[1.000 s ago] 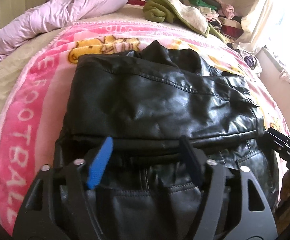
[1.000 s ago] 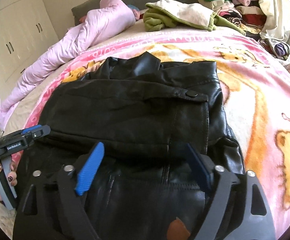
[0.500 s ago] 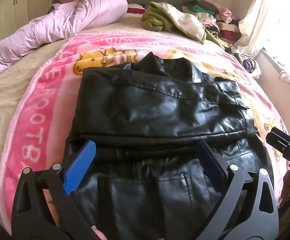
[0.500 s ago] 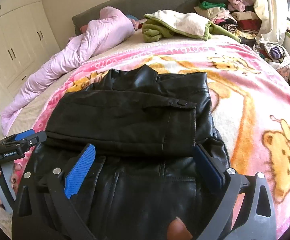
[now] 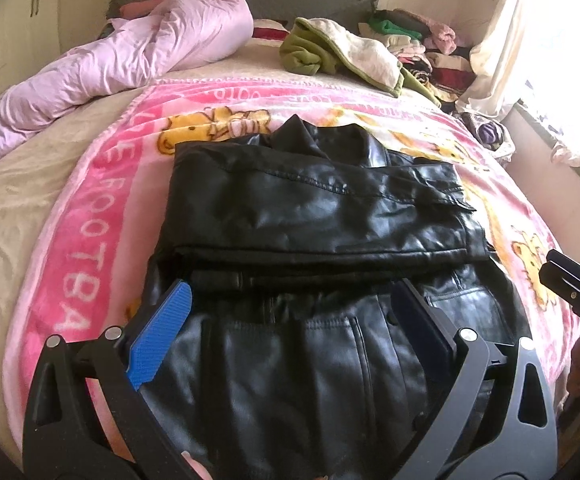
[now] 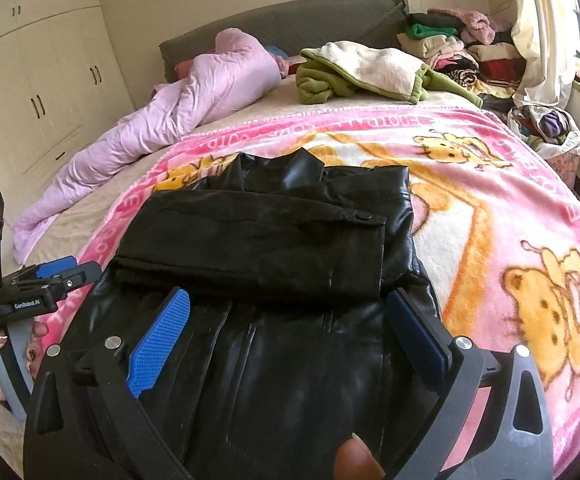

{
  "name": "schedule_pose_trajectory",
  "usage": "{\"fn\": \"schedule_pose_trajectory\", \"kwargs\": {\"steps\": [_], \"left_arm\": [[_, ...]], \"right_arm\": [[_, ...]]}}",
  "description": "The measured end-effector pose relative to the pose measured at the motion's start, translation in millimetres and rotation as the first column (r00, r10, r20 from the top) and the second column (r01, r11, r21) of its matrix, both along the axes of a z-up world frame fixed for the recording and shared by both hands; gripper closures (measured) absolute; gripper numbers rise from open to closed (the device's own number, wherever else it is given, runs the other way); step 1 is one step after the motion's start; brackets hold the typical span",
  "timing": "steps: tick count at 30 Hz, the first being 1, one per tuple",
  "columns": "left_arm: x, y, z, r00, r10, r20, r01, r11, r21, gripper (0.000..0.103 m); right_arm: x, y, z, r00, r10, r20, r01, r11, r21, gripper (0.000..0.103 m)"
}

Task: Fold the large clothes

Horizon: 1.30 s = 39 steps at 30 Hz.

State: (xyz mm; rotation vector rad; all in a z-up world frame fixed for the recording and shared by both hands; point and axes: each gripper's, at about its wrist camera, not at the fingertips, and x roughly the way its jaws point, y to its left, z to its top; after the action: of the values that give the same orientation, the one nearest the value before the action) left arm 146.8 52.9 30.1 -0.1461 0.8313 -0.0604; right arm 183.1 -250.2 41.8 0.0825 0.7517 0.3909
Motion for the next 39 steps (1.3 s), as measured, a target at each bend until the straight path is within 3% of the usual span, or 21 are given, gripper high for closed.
{"fn": "schedule_pose_trajectory", "kwargs": {"steps": [13,22,33,39], "left_arm": [[-46,28,-12,0.997,0.071,-0.021,-0.071,0.997,-0.013,0.009],[-79,59,-35,0.985,0.147,-0.088,-0.15,0.988,-0.035,0.009],[-110,73,-55,0.977,0.154,-0.145,-0.156,0.988,-0.002,0.009],[-123,81,-67,0.973,0.123,-0.194,-0.139,0.988,-0.073,0.009]], "right_arm": [[-28,-10,-14,0.999,-0.013,-0.033,0.012,0.999,-0.038,0.005],[-45,-23,-28,0.998,-0.024,-0.058,0.02,0.997,-0.075,0.005],[-61,-50,-47,0.992,-0.057,-0.11,0.05,0.996,-0.072,0.005],[-71,-63,-65,0.984,-0.052,-0.173,0.042,0.997,-0.06,0.005]]}}
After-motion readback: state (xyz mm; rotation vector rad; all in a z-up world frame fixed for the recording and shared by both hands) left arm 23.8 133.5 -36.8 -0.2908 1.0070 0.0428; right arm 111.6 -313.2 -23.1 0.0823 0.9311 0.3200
